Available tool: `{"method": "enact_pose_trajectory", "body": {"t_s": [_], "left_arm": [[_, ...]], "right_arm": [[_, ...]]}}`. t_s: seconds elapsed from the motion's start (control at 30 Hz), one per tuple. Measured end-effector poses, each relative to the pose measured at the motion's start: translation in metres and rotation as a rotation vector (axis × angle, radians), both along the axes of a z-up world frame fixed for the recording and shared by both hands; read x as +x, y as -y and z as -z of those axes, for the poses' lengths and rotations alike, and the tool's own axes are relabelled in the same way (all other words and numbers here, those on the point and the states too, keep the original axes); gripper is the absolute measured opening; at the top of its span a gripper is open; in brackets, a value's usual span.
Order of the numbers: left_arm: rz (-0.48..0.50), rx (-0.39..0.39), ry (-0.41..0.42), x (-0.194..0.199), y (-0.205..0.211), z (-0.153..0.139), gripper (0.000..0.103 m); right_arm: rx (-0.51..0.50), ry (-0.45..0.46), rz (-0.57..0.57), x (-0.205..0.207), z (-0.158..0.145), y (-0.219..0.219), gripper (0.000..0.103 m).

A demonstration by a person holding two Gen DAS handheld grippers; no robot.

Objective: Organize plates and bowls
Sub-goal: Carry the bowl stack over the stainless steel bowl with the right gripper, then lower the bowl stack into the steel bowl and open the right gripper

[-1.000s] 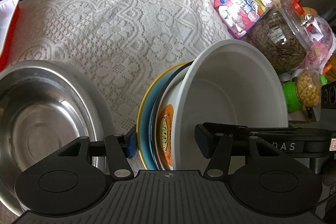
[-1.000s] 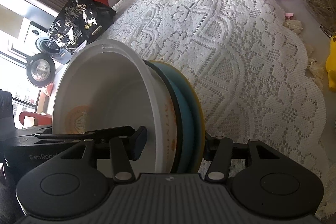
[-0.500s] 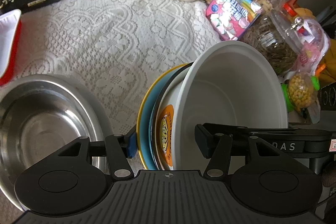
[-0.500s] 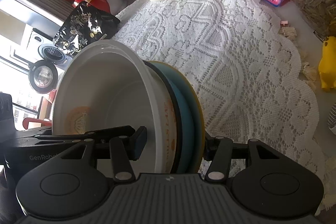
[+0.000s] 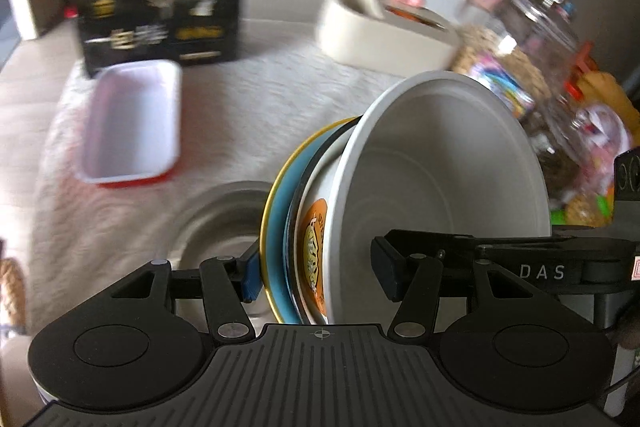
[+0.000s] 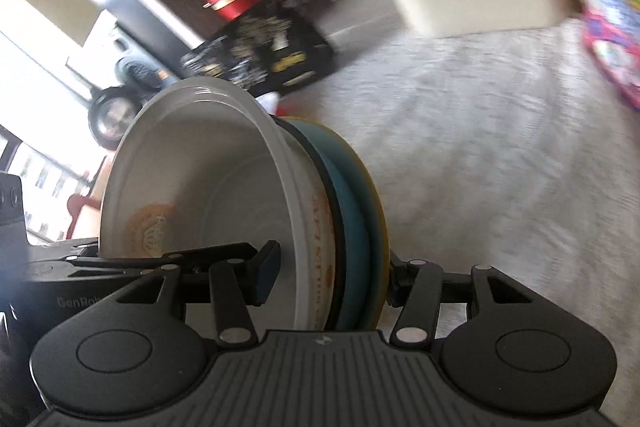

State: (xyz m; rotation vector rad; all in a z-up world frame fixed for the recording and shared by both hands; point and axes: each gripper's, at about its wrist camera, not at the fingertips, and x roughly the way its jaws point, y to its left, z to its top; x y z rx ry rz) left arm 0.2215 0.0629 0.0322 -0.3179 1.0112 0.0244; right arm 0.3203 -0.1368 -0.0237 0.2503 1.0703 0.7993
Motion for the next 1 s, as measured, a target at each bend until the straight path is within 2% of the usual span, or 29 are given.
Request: {"method": "enact_pose_trajectory", "body": {"t_s": [0.2, 0.33, 0.47, 0.6, 0.77, 0.83, 0.87, 0.93, 1.0], "left_arm": [[-0.063, -0.073, -0.081, -0.005, -0.054, 0.039, 0.059], [-0.065, -0.111, -0.124, -0.003, -0.069, 0.065, 0.061], [-0.033, -0.107, -0.077, -0.006, -0.077, 0.06, 0.059], [-0.027, -0.114, -0.091, -0.008, -0.076, 0.059, 0.053], [-0.026, -0.091, -0.108, -0.006, -0.074, 0.061, 0.042], [-0.033, -0.076, -0.103, -0.007, -0.074, 0.06, 0.04], [-0.038, -0.051, -0.086, -0.008, -0.074, 0.056, 0.035], [-0.048, -0.009, -0.045, -0.011, -0.074, 0.046, 0.034], [-0.054, 0.007, -0.016, -0.013, -0.076, 0.037, 0.034]], "right_arm": [[-0.074, -0.064, -0.088, 0.008, 0.023, -0.061, 0.052], [-0.144, -0.134, -0.116, 0.011, 0.05, -0.08, 0.052], [-0.131, -0.116, -0.127, 0.006, 0.05, -0.082, 0.055], [-0.121, -0.12, -0.126, 0.007, 0.051, -0.081, 0.054], [-0.122, -0.126, -0.122, 0.009, 0.05, -0.081, 0.055], [-0.126, -0.117, -0.122, 0.008, 0.047, -0.079, 0.055], [-0.136, -0.089, -0.113, 0.006, 0.043, -0.078, 0.057], [-0.163, 0.004, -0.096, 0.001, 0.031, -0.075, 0.059], [-0.169, 0.041, -0.094, -0.002, 0.025, -0.073, 0.059]]}}
